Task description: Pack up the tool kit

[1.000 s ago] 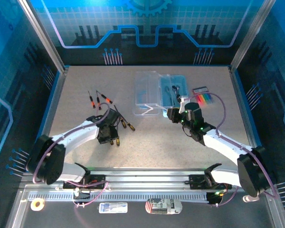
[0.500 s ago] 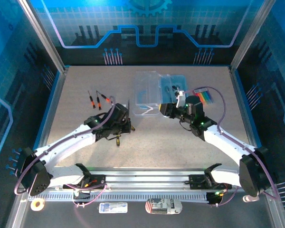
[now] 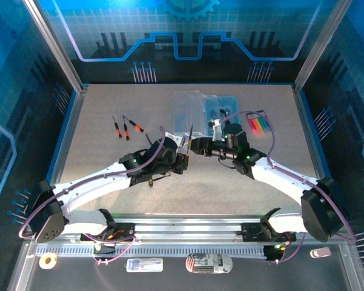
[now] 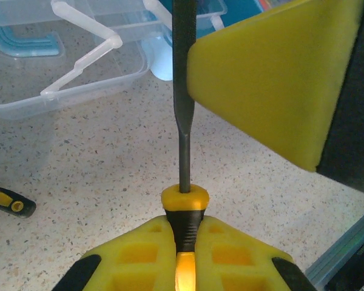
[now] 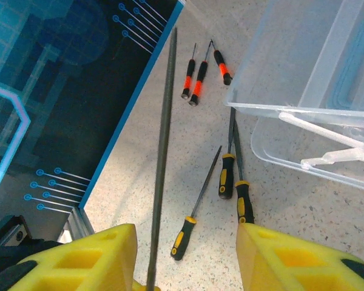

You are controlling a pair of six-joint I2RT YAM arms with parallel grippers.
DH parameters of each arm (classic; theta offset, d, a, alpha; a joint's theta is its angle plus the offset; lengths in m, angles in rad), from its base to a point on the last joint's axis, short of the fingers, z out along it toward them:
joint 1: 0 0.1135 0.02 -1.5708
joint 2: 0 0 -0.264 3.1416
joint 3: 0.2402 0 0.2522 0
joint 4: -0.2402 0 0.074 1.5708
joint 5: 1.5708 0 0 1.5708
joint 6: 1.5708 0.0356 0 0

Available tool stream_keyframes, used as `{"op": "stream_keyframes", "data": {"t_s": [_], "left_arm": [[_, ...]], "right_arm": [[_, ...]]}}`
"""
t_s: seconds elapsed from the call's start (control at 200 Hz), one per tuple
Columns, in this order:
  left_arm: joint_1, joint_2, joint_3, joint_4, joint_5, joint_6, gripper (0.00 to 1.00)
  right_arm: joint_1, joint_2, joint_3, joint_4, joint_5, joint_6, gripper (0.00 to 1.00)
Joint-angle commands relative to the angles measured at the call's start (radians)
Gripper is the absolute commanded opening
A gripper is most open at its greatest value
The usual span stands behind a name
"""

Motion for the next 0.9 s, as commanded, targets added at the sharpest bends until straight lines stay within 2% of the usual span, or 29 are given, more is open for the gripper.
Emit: {"op": "stream_keyframes", "data": {"t_s": [0.0,0.045,0.19,0.3,0.68,0.835,0.896], "left_arm": [[-0.01,0.018,0.003,0.033,0.022,0.016,0.1],[-0.01,0.019,0.001,0.037,0.023,0.014,0.1],[-0.012,0.028,-0.001,0.042,0.024,0.012,0.11],[-0.012,0.026,-0.003,0.039,0.016,0.016,0.13],[-0.012,0.025,0.0,0.031,0.0,0.037,0.14],[-0.012,0.025,0.005,0.025,-0.005,0.037,0.21],[-0.012,0.024,0.007,0.022,-0.013,0.035,0.28]], "right_arm": [[0.015,0.009,0.027,0.024,-0.017,0.026,0.46],[0.016,0.013,0.028,0.024,-0.015,0.025,0.43],[0.016,0.033,0.035,0.023,-0.002,0.027,0.2],[0.016,0.051,0.044,0.023,-0.014,0.032,0.09],[0.017,0.063,0.054,0.055,-0.005,0.031,0.02],[0.017,0.056,0.048,0.059,0.008,0.026,0.0],[0.017,0.056,0.052,0.054,0.013,0.018,0.0]]}}
